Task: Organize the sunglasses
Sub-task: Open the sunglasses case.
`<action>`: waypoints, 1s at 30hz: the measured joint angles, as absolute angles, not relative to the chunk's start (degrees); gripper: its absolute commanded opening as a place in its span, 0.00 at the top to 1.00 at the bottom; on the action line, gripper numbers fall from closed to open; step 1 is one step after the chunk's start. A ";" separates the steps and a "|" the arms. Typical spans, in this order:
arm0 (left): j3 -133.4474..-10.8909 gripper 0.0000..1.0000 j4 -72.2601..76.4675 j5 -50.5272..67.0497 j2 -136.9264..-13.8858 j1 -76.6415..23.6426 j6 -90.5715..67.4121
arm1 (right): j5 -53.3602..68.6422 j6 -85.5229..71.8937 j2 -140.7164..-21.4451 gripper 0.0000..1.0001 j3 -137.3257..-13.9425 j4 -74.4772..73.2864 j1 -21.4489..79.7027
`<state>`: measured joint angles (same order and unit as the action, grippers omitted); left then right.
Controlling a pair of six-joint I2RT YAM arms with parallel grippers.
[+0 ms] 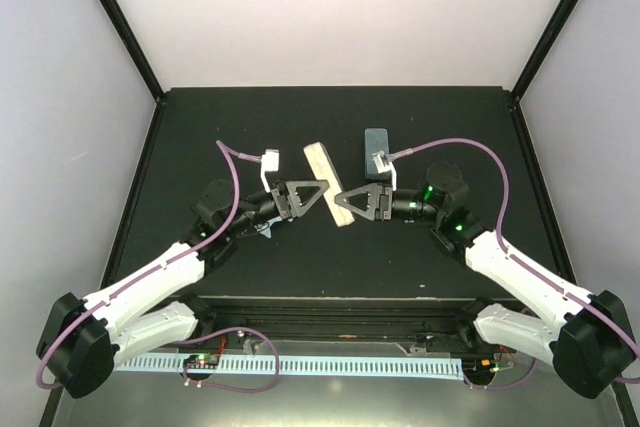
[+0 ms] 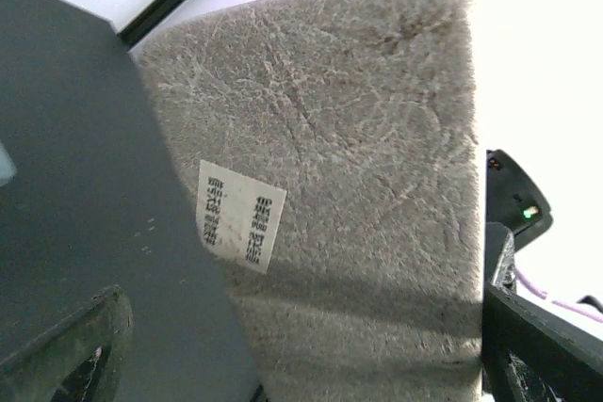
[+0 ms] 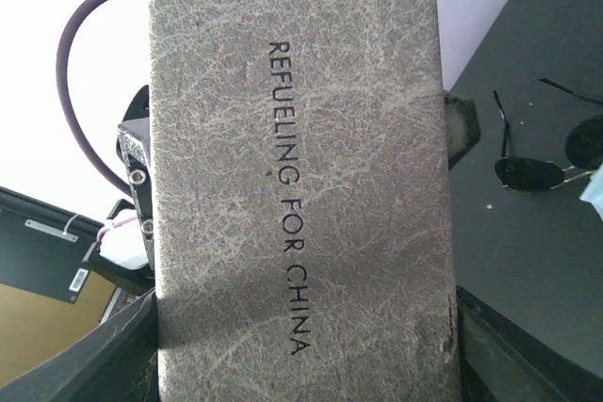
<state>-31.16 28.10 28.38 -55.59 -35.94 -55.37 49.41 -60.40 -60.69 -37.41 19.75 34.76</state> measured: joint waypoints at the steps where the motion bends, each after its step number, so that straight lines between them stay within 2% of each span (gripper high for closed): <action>1: -31.46 0.01 29.28 28.93 -56.01 -35.94 -55.88 | 49.52 -60.34 -60.62 0.50 -38.13 19.22 34.92; 4: -31.81 0.02 33.78 31.20 -57.63 -35.94 -57.14 | 50.28 -60.45 -60.55 0.52 -39.24 18.98 35.14; 10: -32.47 0.24 37.54 34.83 -59.44 -35.94 -58.00 | 51.51 -63.81 -60.55 0.54 -39.00 20.97 35.38; 12: -33.54 0.28 37.32 35.64 -59.51 -35.94 -57.74 | 51.51 -64.73 -60.45 0.55 -38.83 22.37 35.44; 19: -35.27 0.31 37.34 37.65 -59.00 -36.12 -57.47 | 48.75 -71.33 -56.95 0.61 -36.32 28.38 35.75; 26: -35.68 0.29 36.23 38.92 -58.08 -36.77 -56.10 | 44.21 -78.37 -52.47 0.71 -33.80 30.46 36.03; 30: -35.97 0.27 33.78 38.79 -56.82 -36.91 -54.57 | 41.87 -81.34 -51.22 0.72 -33.15 31.31 36.01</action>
